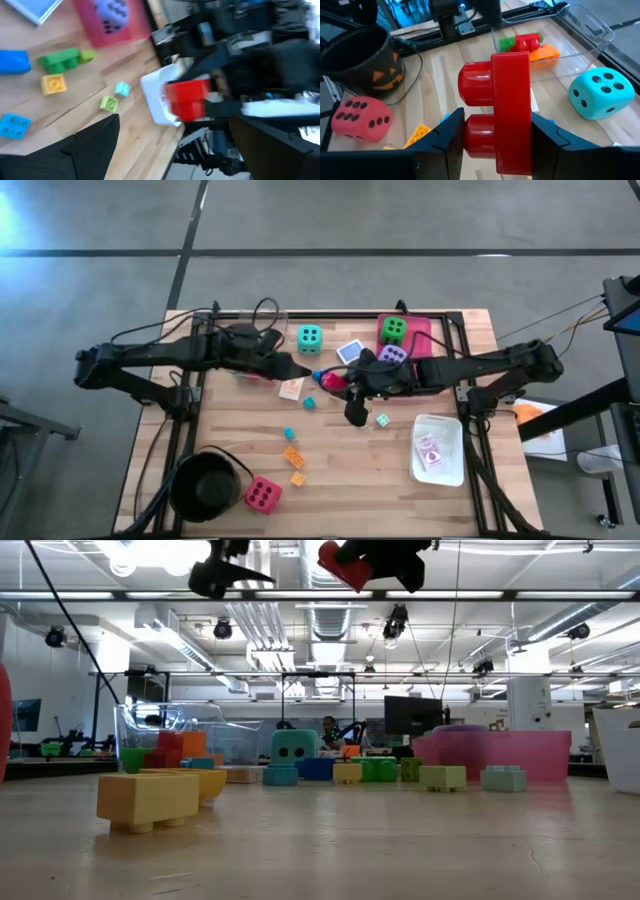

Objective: Pick & Place Toys
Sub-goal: Put the red game piece into the transparent bin

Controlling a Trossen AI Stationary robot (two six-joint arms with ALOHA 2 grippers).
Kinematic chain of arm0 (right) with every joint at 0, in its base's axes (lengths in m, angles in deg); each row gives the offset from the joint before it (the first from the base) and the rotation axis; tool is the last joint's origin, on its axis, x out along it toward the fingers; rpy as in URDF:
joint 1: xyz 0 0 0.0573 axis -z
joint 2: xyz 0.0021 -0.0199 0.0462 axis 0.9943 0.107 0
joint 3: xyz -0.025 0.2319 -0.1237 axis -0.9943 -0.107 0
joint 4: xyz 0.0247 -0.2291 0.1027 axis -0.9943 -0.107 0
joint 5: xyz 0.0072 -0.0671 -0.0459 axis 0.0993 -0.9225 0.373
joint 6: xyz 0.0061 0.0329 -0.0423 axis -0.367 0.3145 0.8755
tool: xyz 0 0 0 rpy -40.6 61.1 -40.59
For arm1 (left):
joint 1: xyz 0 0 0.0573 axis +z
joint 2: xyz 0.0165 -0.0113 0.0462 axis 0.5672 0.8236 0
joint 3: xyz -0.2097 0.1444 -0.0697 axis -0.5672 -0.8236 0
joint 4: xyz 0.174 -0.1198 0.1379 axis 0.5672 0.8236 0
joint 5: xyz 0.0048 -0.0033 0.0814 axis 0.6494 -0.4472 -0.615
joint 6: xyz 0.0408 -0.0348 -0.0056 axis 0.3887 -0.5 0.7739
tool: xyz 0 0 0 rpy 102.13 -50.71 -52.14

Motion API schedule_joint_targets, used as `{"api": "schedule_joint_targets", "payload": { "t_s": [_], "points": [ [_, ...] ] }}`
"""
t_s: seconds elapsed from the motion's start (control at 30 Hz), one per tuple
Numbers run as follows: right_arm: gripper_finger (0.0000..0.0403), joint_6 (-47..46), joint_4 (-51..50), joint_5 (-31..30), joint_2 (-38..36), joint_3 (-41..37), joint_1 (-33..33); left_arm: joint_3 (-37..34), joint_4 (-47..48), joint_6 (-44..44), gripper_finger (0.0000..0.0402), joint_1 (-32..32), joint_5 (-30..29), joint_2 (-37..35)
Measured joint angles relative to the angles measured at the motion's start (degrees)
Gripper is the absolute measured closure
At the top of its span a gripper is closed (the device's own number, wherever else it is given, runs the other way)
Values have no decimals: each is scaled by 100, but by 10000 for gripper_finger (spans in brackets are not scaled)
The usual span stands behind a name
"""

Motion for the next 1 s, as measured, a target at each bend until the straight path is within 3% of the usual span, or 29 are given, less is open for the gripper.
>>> {"api": "schedule_joint_targets", "payload": {
  "t_s": [0.23, 0.5, 0.57, 0.6, 0.7, 1.0],
  "points": [
    [253, -97, -1, 3, 28, 0, -9, 71, -518, -260, 20, -196, 20, 589],
    [257, -88, -58, 335, 108, -1, -15, 83, -842, -407, 20, -251, 47, 782],
    [269, -63, -16, 353, 119, -1, -12, 70, -762, -448, 22, -254, 131, 829],
    [301, -17, -17, 353, 109, -1, -9, 72, -807, -483, 24, -263, 143, 876],
    [336, 112, 19, 369, 110, -1, -11, 72, -820, -556, 41, -262, 209, 986],
    [336, 143, -26, 456, 134, -1, -11, 72, -685, -474, 122, -256, 267, 1042]
  ]
}}
